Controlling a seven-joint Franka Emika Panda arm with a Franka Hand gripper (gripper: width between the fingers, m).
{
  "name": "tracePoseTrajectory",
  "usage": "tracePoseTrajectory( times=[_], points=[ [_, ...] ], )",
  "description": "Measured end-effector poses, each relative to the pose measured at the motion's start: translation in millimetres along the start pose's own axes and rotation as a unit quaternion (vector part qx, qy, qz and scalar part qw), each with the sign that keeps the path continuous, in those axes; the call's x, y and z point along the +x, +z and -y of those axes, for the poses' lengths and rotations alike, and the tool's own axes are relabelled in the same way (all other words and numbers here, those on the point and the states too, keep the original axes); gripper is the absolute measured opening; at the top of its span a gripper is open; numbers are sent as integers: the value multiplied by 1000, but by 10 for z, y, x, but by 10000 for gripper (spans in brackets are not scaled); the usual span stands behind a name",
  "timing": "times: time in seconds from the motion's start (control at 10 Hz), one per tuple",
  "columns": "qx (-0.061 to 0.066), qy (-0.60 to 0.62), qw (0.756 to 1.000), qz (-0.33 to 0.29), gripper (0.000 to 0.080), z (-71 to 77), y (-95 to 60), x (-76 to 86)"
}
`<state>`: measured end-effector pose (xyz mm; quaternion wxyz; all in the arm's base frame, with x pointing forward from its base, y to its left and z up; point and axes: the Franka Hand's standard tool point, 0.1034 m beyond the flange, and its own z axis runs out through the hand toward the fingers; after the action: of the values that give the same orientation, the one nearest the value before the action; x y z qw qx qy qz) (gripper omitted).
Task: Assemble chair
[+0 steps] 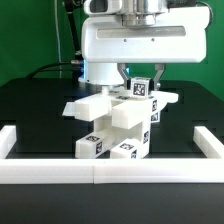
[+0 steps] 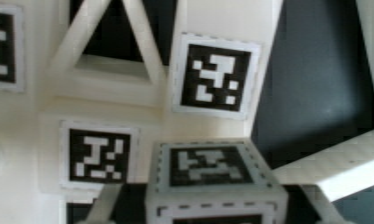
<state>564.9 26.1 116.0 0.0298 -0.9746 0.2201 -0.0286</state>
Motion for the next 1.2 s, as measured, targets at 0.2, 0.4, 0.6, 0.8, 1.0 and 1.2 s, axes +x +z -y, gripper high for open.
tracePoseTrajectory(
  times=[0.2,0.4,0.6,0.8,1.0,1.2],
  points=[
    [0,81,997,0,284,2,1,-1],
    [0,139,990,0,284,5,2,-3],
    [0,235,972,1,284,12,3,-8],
    [0,278,961,1,284,14,4,-9],
    [0,345,939,1,284,21,6,-14],
    [0,406,914,1,284,31,6,-19]
  ],
)
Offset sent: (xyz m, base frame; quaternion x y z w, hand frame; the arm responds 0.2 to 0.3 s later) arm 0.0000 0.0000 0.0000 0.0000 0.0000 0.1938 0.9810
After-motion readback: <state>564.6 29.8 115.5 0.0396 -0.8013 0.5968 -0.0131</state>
